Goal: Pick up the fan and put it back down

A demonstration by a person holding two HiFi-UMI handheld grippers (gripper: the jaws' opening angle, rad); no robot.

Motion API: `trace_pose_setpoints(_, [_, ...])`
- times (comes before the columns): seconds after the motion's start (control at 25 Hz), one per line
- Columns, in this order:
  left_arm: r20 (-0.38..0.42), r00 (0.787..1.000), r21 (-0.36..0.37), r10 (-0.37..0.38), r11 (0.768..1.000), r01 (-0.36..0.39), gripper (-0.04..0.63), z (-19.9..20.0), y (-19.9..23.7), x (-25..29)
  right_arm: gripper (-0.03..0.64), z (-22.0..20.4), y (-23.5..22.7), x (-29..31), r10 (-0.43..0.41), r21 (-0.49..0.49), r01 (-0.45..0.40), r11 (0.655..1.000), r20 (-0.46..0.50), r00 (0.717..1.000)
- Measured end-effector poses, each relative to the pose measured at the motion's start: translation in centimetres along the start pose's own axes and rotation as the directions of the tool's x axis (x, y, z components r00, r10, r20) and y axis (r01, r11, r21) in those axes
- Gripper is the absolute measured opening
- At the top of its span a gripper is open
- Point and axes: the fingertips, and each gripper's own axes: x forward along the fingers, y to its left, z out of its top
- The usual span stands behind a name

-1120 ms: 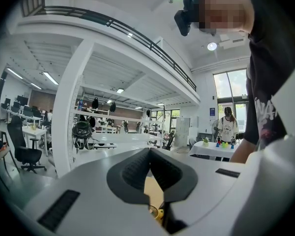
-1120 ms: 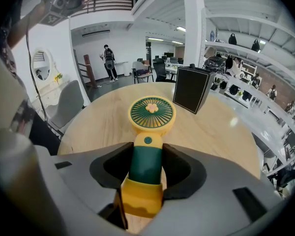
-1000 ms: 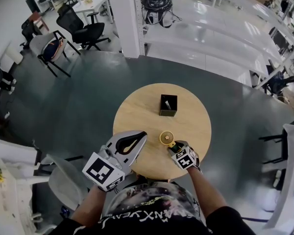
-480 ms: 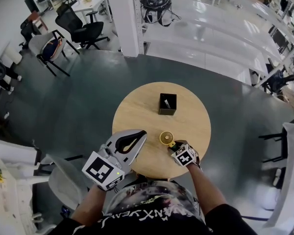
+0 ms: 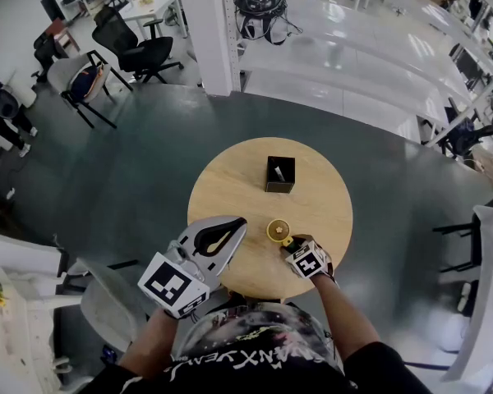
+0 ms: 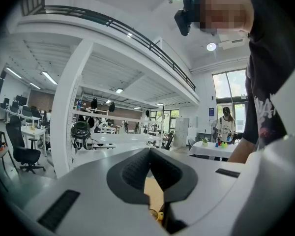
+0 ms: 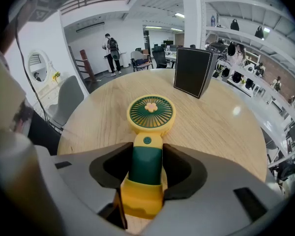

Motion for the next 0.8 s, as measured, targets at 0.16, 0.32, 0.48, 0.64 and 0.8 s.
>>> trace_pose_setpoints(0.16, [0.000,1.000,0.000,-0.002,1.000,0.002,0.017,0.1,-0.2,-0.1,0.210,0.3,0.0,-0.3,-0.012,0.011,0.012,1.000,0.018,1.000])
trace_pose_setpoints(0.32, [-0.001,1.000,-0.002,-0.003,1.000,0.003,0.017,-0.1,-0.2,0.0,0.218,1.1,-0.3,-1.2,-0.027,0.016,0.026,1.000,0.035,0.999])
trace_pose_setpoints(0.48, [0.002,1.000,-0.007,-0.008,1.000,0.008,0.017,-0.1,-0.3,0.2,0.222,2.3,-0.3,-2.3,-0.034,0.013,0.033,0.999,0.069,0.997])
trace_pose_setpoints(0.64, [-0.002,1.000,-0.007,-0.010,1.000,0.010,0.017,-0.2,-0.2,0.3,0.227,4.5,0.1,-3.8,-0.035,-0.005,0.036,0.999,0.127,0.991])
trace_pose_setpoints(0.8, [-0.002,1.000,-0.009,-0.012,1.000,0.012,0.017,-0.2,-0.2,0.3,0.229,7.4,0.5,-6.0,-0.035,-0.026,0.041,0.999,0.201,0.979])
